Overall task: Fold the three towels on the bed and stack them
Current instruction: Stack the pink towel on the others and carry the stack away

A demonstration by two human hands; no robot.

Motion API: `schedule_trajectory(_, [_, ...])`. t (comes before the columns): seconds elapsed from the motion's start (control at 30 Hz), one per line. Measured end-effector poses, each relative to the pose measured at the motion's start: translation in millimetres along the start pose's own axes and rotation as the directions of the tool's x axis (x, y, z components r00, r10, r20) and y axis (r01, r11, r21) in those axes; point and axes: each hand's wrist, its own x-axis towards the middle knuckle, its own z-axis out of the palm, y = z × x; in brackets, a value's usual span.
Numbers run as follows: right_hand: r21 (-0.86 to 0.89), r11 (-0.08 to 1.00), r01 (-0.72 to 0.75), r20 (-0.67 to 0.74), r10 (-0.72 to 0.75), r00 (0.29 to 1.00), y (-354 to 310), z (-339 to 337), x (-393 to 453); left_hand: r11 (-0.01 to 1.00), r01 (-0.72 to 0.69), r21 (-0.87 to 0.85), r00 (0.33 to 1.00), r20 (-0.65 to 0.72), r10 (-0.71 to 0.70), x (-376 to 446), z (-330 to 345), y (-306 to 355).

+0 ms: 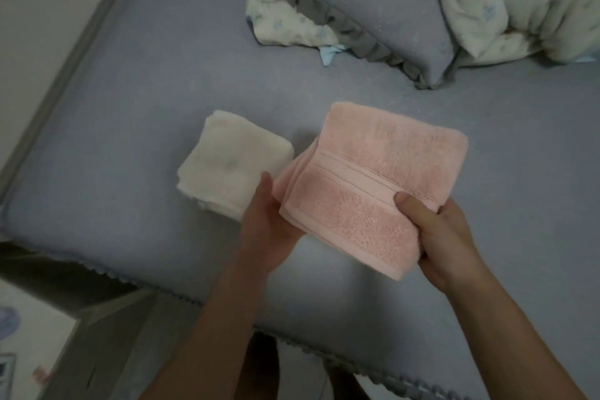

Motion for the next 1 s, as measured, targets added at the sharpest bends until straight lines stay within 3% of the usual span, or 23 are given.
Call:
schedule_trajectory(0.07, [0.003, 1.000, 0.010, 0.118, -0.011, 0.993, -8, 44, 6, 0.989, -0.095, 0.112, 0.995, 0.023, 0.093, -3, -19, 61])
schedule_trajectory(0.17, [0.011, 1.000, -0.025, 0.215, 0.022, 0.976, 17, 114, 24, 0.879, -0.225, 0.420, 0.974, 0.065, 0.219, -4, -71, 129])
schedule_trajectory(0.27, [-0.036, 0.996, -0.075, 0.032, 0.077, 0.997, 76, 177, 45, 0.801, -0.180, 0.571, 0.954, -0.097, 0.283, 8, -128, 164])
schedule_trajectory(0.37, [-0.209, 0.958, -0.198, -0.272, 0.137, 0.952, 129, 211, 64, 0.644, 0.116, 0.756, 0.929, -0.312, 0.200, 36, -177, 164])
schedule_trajectory(0.43, [-0.307, 0.918, -0.252, -0.360, 0.133, 0.924, 146, 214, 71, 0.572, 0.248, 0.782, 0.922, -0.371, 0.107, 53, -197, 161])
schedule_trajectory(0.5, [-0.388, 0.889, -0.242, -0.339, 0.106, 0.935, 151, 209, 73, 0.572, 0.201, 0.795, 0.947, -0.307, 0.093, 64, -208, 163])
schedule_trajectory(0.57, [-0.390, 0.887, -0.249, -0.297, 0.135, 0.945, 151, 200, 73, 0.636, 0.163, 0.754, 0.964, -0.260, 0.061, 73, -212, 166])
schedule_trajectory(0.7, [-0.248, 0.898, -0.363, -0.128, 0.341, 0.931, 159, 183, 70, 0.783, 0.257, 0.566, 0.965, -0.196, -0.175, 88, -221, 162])
schedule_trajectory(0.8, [-0.100, 0.935, -0.341, 0.035, 0.346, 0.938, 173, 179, 77, 0.757, 0.415, 0.505, 0.903, -0.128, -0.410, 100, -226, 164])
schedule_trajectory(1.0, [0.002, 0.966, -0.259, 0.107, 0.258, 0.960, 181, 177, 80, 0.697, 0.540, 0.472, 0.821, -0.113, -0.559, 99, -225, 164])
